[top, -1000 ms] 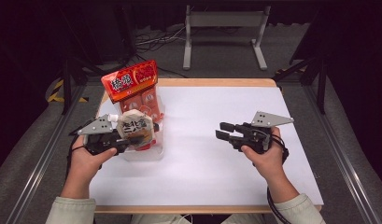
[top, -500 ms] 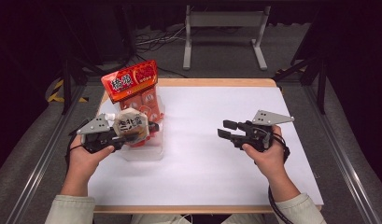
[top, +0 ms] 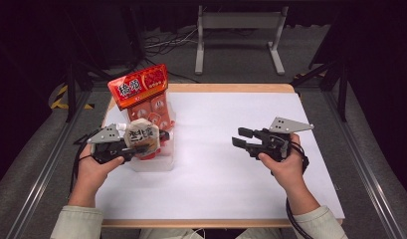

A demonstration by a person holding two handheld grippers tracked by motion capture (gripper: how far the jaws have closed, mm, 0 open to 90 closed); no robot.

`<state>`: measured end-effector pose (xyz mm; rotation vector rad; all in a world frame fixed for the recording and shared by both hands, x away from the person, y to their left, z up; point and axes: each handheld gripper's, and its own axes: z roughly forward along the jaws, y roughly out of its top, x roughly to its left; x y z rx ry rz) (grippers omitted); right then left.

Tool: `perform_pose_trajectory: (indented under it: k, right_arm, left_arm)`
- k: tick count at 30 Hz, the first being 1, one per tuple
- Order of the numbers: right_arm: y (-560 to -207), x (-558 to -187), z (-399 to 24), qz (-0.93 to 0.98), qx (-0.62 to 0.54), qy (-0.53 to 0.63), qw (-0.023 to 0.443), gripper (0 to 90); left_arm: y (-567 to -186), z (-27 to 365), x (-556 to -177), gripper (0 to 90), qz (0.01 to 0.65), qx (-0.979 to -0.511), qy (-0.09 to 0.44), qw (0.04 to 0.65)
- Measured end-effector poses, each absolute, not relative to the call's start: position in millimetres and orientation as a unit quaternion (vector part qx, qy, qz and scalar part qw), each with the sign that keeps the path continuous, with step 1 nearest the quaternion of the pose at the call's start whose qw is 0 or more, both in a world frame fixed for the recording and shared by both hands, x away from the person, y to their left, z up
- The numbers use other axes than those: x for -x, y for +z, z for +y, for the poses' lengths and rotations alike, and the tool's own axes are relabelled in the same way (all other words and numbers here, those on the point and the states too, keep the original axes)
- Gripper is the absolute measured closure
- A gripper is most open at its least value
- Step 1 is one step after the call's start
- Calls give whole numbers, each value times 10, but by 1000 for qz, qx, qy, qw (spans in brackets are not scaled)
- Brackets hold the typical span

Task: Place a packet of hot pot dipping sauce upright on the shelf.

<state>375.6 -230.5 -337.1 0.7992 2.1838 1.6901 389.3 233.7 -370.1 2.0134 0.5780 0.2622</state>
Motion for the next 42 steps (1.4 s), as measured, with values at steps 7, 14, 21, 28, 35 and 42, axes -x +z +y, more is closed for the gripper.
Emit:
perform_pose_trajectory:
  k: [7, 14, 21, 28, 35, 42]
  right_arm:
    - [-3371, -3758, -2304, 752, -277, 584, 132, 538]
    - [-3390, -3769, -2287, 753, -277, 583, 130, 530]
    - [-3397, -3779, -2274, 752, -277, 584, 127, 522]
    - [-3397, -3785, -2267, 752, -276, 585, 126, 521]
    - [-3397, -3786, -2265, 752, -275, 586, 124, 517]
    - [-3397, -3787, -2273, 750, -276, 589, 123, 503]
  left_arm:
    - [-3780, 2314, -3922, 780, 245, -836, 93, 483]
    - [-3849, 2290, -3946, 779, 247, -844, 83, 469]
    - [-3908, 2285, -3955, 777, 253, -847, 79, 460]
    - [-3949, 2278, -3960, 780, 259, -854, 78, 445]
    - [-3974, 2288, -3969, 781, 268, -858, 77, 431]
    - [-4000, 2317, -3974, 775, 276, -853, 67, 438]
